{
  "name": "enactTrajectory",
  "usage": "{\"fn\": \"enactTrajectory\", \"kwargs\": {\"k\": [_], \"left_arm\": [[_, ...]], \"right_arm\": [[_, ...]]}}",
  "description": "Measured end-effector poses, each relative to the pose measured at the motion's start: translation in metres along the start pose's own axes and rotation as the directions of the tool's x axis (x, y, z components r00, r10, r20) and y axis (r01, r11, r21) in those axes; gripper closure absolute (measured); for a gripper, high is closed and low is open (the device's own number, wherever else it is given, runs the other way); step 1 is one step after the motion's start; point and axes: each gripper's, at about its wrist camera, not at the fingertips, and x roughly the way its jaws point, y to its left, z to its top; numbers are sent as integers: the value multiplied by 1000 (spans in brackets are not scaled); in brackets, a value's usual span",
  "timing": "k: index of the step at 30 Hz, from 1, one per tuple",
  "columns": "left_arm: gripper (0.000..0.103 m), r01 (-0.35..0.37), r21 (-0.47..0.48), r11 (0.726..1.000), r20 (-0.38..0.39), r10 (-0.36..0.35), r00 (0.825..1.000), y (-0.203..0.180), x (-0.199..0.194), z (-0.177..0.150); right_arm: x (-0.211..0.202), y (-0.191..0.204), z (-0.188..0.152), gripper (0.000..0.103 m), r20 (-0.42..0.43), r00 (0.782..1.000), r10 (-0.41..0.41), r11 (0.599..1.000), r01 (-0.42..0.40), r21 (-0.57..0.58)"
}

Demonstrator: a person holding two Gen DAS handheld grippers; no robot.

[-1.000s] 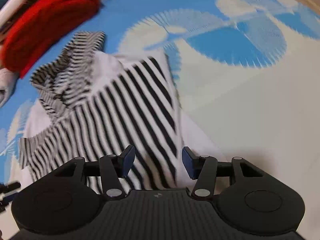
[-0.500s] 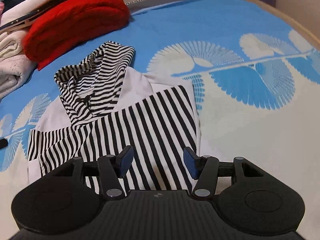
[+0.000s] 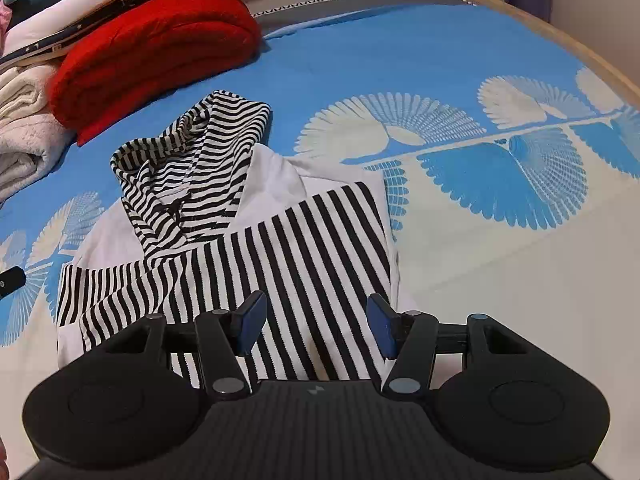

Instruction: Fold small clothes

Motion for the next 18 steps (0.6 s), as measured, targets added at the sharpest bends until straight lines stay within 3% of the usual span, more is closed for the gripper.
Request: {"fn": "enactTrajectory", "kwargs": {"k": [9, 11, 16, 18], "left_arm": [[21, 44, 29, 999, -9, -44, 999, -12, 4, -4], [26, 55, 45, 997, -2, -55, 999, -14, 4, -5], [62, 84, 64, 994, 7, -85, 996, -15, 5, -4], [70, 84, 82, 993, 14, -86, 996, -14, 6, -2]], "right_arm": [[-2, -7, 1, 46, -2, 1000, 0, 1000, 0, 22], [-1, -8, 2, 46, -4, 1000, 4, 1000, -4, 27], [-2, -13, 6, 46, 0, 1000, 7, 999, -7, 42], [-2, -16, 9, 46, -5, 1000, 11, 998, -11, 58]]}}
